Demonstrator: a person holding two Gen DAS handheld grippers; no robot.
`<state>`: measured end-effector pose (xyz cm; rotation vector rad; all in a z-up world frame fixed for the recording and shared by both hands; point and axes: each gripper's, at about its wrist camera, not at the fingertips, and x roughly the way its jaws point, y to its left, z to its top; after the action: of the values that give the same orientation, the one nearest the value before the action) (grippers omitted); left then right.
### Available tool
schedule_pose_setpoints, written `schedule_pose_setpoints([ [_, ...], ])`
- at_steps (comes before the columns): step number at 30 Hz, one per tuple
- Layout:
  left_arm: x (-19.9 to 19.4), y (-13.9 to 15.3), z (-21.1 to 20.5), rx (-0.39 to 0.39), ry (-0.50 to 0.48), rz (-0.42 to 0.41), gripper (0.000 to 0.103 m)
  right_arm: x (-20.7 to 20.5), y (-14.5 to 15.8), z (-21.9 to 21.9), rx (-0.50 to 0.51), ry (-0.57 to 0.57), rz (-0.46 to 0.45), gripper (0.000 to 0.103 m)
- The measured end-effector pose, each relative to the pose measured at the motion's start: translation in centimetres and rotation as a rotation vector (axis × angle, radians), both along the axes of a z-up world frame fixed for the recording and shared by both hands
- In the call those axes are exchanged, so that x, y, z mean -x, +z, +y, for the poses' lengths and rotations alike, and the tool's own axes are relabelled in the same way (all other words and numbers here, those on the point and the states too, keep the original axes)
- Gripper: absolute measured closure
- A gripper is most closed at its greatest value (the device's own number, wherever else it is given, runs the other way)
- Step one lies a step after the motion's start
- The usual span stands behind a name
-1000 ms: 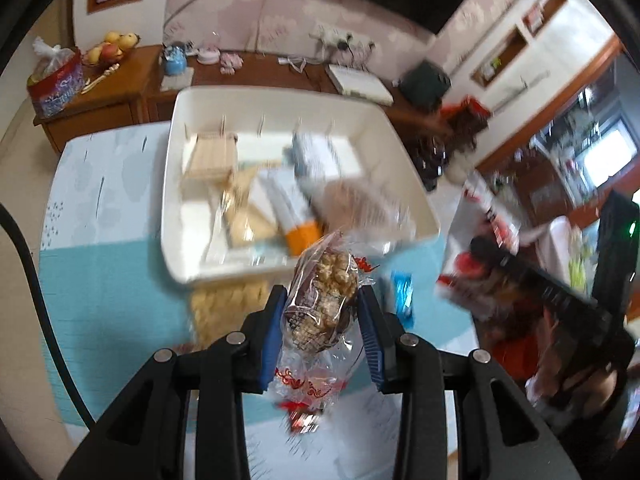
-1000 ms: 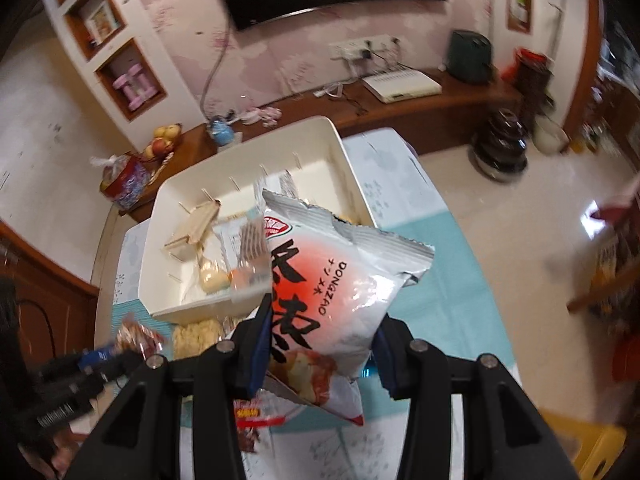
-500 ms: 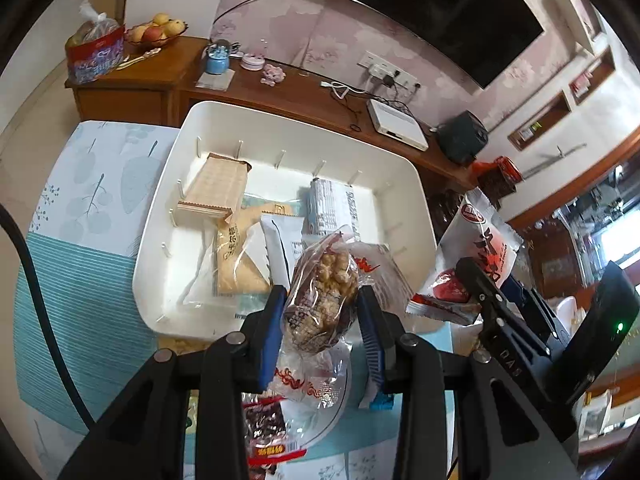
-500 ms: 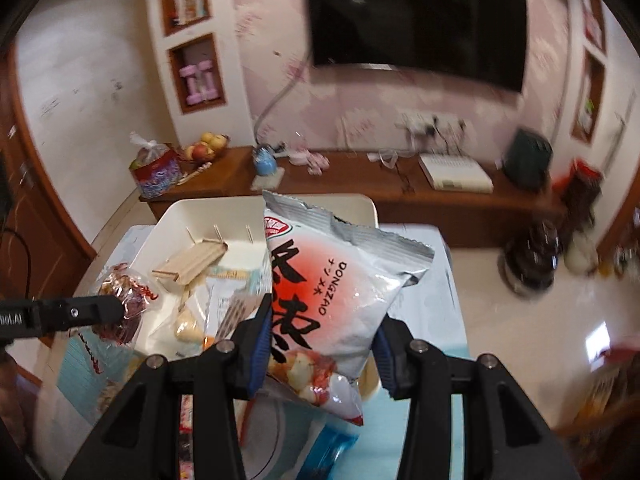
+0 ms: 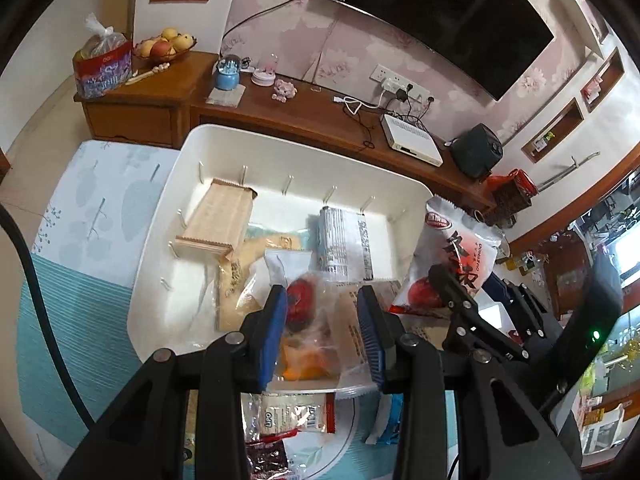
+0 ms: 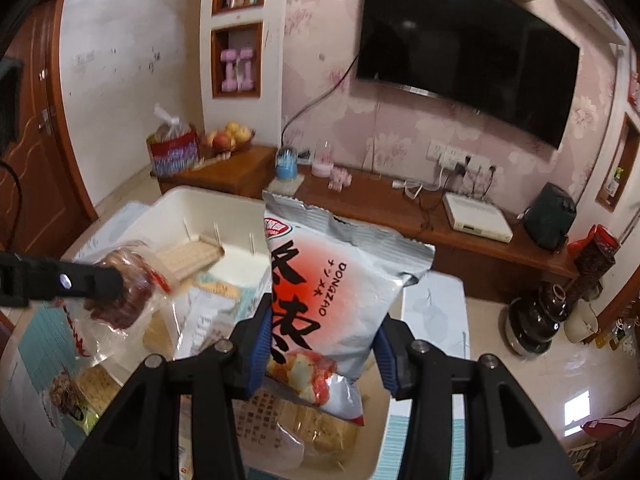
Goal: Organize snacks
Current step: 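Release nut-cluster bag into bin with left tool while right tool releases chip bag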
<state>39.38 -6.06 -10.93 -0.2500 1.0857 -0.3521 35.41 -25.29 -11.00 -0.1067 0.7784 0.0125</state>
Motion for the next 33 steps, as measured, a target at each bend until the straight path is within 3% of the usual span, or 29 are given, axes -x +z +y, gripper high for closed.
schedule_pose_setpoints([
  [5, 0.3, 0.2, 0.5, -0.022, 0.01, -0.007, 0.061, -0.5, -0.6, -0.8, -0.051, -0.019, 0.04, 0.046],
  [18, 4.0, 0.9, 3.7, -0.027, 0.048, -0.019, 0.054, 2.3, 0.9, -1.6, -0.014, -0.072, 0.036, 0.041],
  [27, 7.5, 1.6, 5.5, -0.05, 0.031, -0.016, 0.053, 6.6, 2.8, 0.0, -0.013, -0.082, 0.03, 0.041],
  [33, 10.2, 1.0, 6.6, -0.076, 0.005, 0.033, 0.053, 9.9, 3.0, 1.3, -0.039, -0.123, 0.055, 0.041],
])
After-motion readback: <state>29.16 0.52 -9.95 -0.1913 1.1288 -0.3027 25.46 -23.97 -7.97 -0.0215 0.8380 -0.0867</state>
